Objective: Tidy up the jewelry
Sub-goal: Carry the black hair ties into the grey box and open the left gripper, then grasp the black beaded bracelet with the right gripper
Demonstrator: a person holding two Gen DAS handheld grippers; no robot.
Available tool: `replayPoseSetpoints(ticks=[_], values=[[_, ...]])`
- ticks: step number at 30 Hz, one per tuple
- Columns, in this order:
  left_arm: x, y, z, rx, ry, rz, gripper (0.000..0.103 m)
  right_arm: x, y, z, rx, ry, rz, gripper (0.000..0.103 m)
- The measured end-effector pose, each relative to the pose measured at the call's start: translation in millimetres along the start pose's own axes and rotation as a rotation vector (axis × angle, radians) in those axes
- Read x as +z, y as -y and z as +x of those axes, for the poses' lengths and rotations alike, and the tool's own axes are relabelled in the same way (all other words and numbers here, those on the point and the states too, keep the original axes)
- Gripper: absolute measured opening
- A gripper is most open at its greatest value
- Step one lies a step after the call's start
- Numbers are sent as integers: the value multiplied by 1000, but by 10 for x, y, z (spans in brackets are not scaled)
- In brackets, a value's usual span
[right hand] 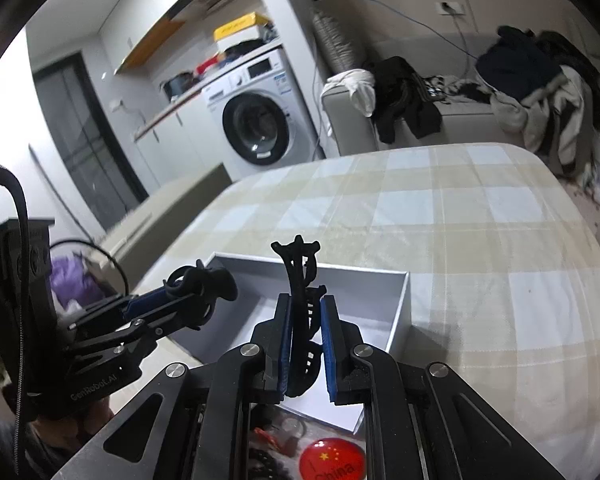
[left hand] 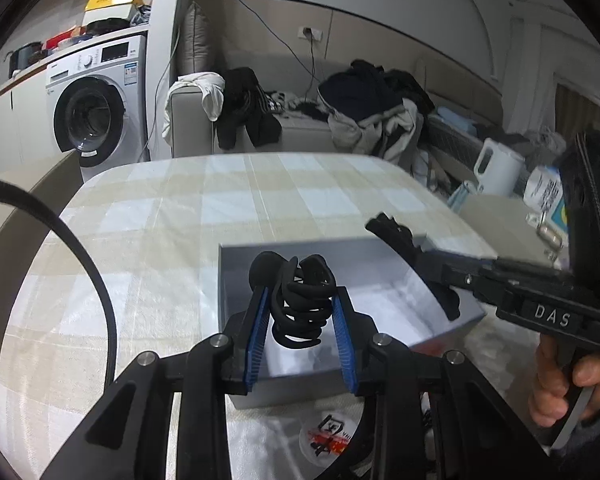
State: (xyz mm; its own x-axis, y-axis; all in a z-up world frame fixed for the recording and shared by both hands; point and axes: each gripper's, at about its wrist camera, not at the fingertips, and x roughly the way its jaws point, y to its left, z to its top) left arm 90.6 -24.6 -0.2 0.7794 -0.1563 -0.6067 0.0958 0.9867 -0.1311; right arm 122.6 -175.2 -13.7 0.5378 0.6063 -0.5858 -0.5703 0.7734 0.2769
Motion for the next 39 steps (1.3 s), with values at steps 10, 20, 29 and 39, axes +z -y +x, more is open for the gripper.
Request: replayPoseSetpoints(ticks=[10, 20, 29, 39], values=[[-15, 1, -277, -2, 35, 2, 63, -62, -60, -142, -48, 33, -19, 46], [-303, -44, -727, 17, 109, 2, 102, -420, -131, -703, -114, 73, -90, 103], [-459, 147, -655, -22, 64, 93, 102, -762, -263, -550, -109, -52, -166, 103], [-626, 112, -653, -33, 36, 73, 102, -865, -199, -397, 35, -155, -115, 77]])
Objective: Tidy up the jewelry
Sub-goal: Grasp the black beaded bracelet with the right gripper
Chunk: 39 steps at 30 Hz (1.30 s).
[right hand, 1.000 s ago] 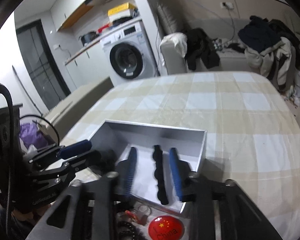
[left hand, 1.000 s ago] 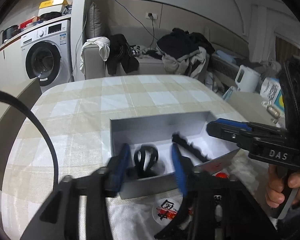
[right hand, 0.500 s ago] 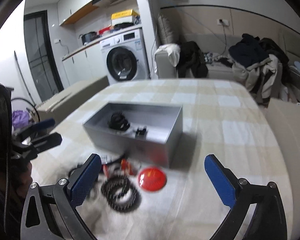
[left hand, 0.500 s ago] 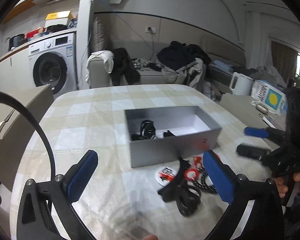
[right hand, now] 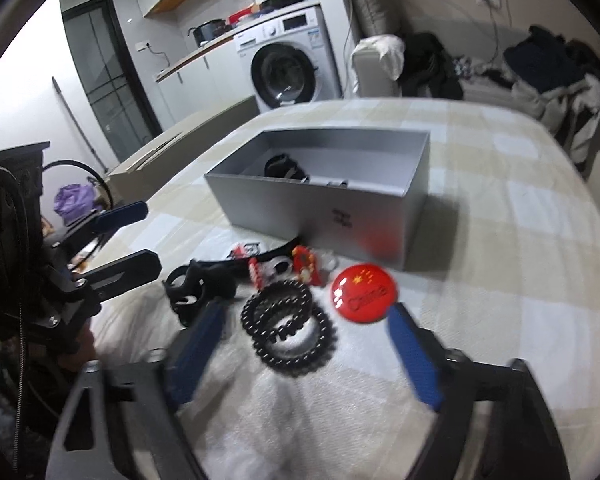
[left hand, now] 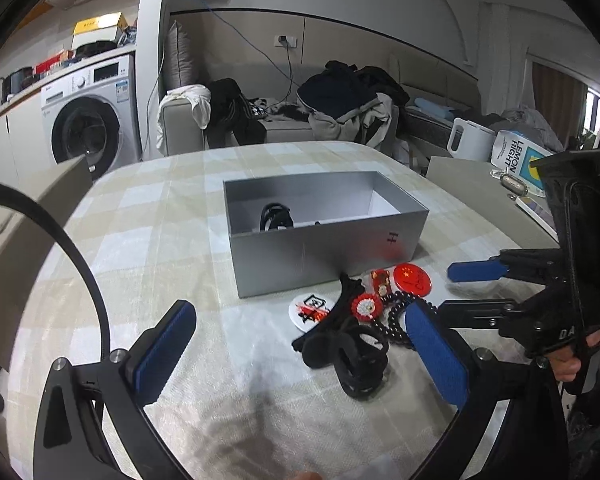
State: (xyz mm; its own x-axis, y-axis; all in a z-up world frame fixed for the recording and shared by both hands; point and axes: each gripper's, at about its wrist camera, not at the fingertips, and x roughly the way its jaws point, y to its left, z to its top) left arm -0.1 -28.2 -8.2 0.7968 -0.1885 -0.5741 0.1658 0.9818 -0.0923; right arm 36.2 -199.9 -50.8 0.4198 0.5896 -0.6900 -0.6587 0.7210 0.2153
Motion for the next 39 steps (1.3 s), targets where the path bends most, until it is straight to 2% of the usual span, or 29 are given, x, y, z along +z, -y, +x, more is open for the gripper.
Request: replayPoseSetpoints(ticks=[1, 7, 9, 11, 19, 26, 33, 39], values=[[-12, 1, 8, -7, -6, -2, 102, -5, 5, 25, 12, -11, 3, 76], [-49, 54, 14, -9, -24, 16, 102, -12, -15, 108, 55, -43, 37, 47], [-63, 60, 17, -11, -25, 17, 102, 0, -19, 116, 58, -41, 45, 34], [-77, 66, 27, -10, -30, 18, 102, 19, -32, 138, 45, -45, 49, 28], [-94, 82, 56, -14, -48, 21, 102, 48, -35, 207, 4, -64, 49, 27], [-89, 93, 79, -18, -61, 20, 102, 34, -53, 248, -60, -72, -3, 18], [-80, 81, 99, -19, -68, 16, 102, 19, -46, 233, -57, -56, -15, 8], [-82, 98, 106, -19, -69, 22, 102, 9, -36, 159, -38, -27, -2, 8]])
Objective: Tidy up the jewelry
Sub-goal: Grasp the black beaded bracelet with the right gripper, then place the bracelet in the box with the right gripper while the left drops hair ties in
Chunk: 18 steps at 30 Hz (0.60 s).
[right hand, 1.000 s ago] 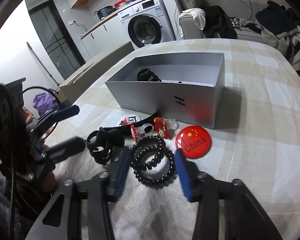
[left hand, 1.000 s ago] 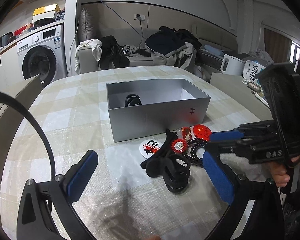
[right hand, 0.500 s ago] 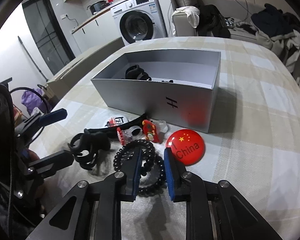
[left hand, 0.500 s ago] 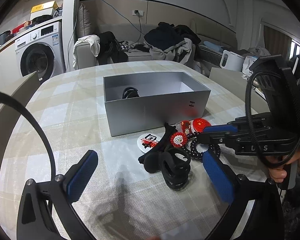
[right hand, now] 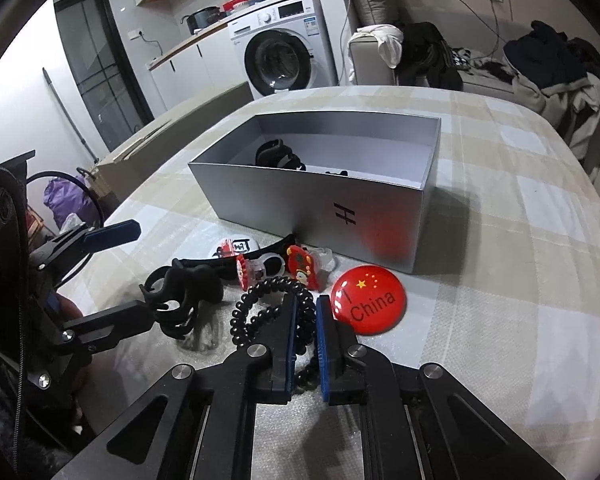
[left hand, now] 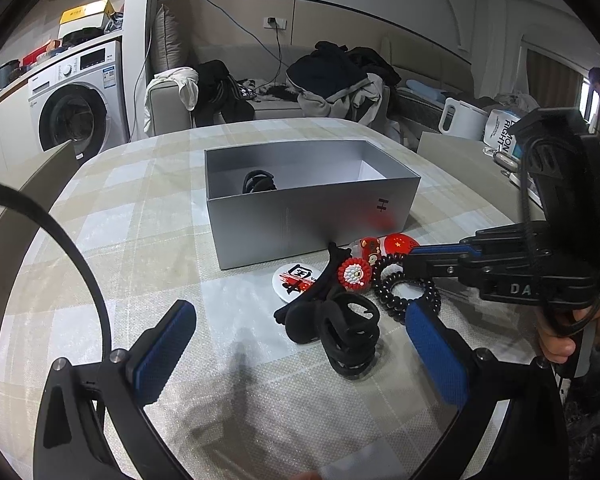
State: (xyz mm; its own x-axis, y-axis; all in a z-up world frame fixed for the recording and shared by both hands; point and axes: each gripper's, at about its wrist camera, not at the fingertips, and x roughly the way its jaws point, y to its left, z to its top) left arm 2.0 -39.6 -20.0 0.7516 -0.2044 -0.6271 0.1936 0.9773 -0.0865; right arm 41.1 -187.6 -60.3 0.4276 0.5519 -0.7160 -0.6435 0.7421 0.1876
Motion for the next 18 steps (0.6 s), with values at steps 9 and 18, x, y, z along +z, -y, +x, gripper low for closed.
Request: replayPoseSetpoints(ticks=[9, 18], values=[[-19, 109, 63, -27, -53, 59, 75, -67, 15, -240, 55, 83, 34, 8], [-30, 129, 9, -89, -51, 62, 27, -70, 14, -258, 60, 99, 45, 8]])
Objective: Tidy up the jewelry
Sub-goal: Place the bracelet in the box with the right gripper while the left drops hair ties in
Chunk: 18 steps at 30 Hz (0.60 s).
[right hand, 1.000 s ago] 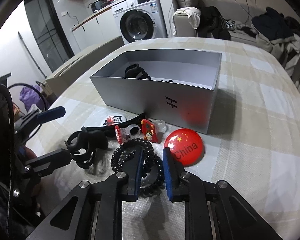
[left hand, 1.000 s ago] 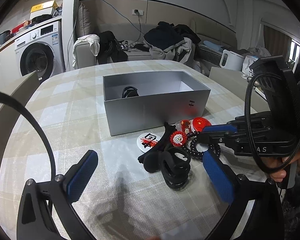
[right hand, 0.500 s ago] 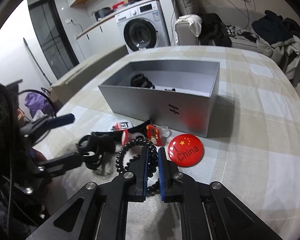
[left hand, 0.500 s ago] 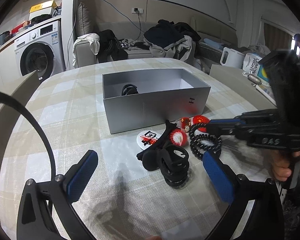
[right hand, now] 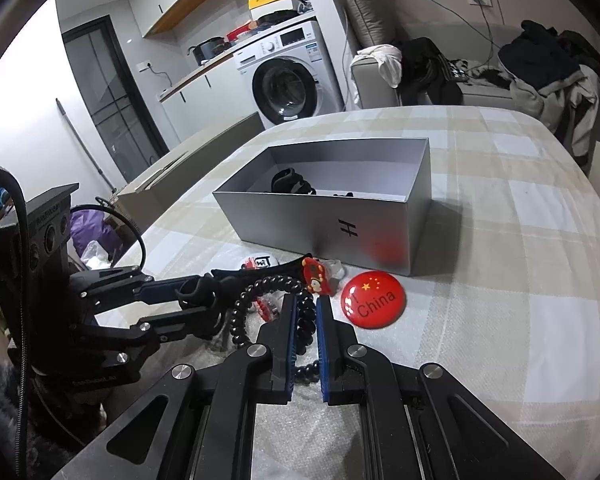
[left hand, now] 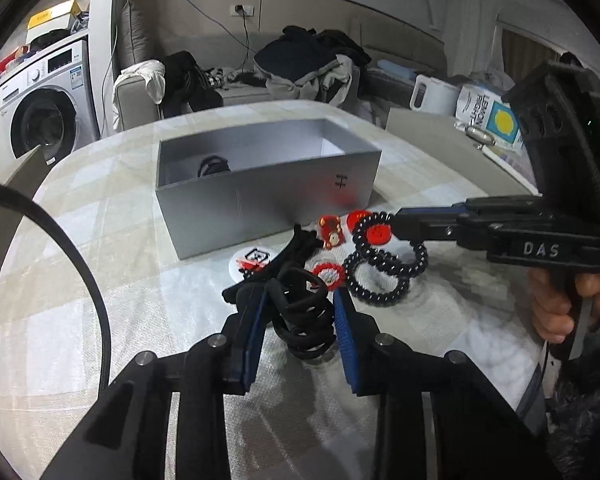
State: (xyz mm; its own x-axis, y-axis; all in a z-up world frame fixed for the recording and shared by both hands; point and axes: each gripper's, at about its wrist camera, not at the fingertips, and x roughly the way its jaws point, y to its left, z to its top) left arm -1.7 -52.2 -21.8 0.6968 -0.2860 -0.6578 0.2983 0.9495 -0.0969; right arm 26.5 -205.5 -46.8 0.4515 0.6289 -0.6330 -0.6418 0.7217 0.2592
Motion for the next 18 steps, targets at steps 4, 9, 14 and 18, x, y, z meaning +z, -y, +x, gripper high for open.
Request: replayPoseSetpoints(ticks=[4, 9, 14, 18], values=[[41, -37, -108, -13, 48, -31, 27, 23, -4, -43, 5, 17, 2, 8], [131, -97, -179, 5, 86, -67, 27, 101, -1, -128, 6, 52, 17, 8], [264, -165, -179, 30, 117, -109, 27, 224, 36, -258, -16, 97, 38, 8], [395, -189, -139, 48, 145, -115, 27, 337, 122, -331, -52, 126, 66, 8]])
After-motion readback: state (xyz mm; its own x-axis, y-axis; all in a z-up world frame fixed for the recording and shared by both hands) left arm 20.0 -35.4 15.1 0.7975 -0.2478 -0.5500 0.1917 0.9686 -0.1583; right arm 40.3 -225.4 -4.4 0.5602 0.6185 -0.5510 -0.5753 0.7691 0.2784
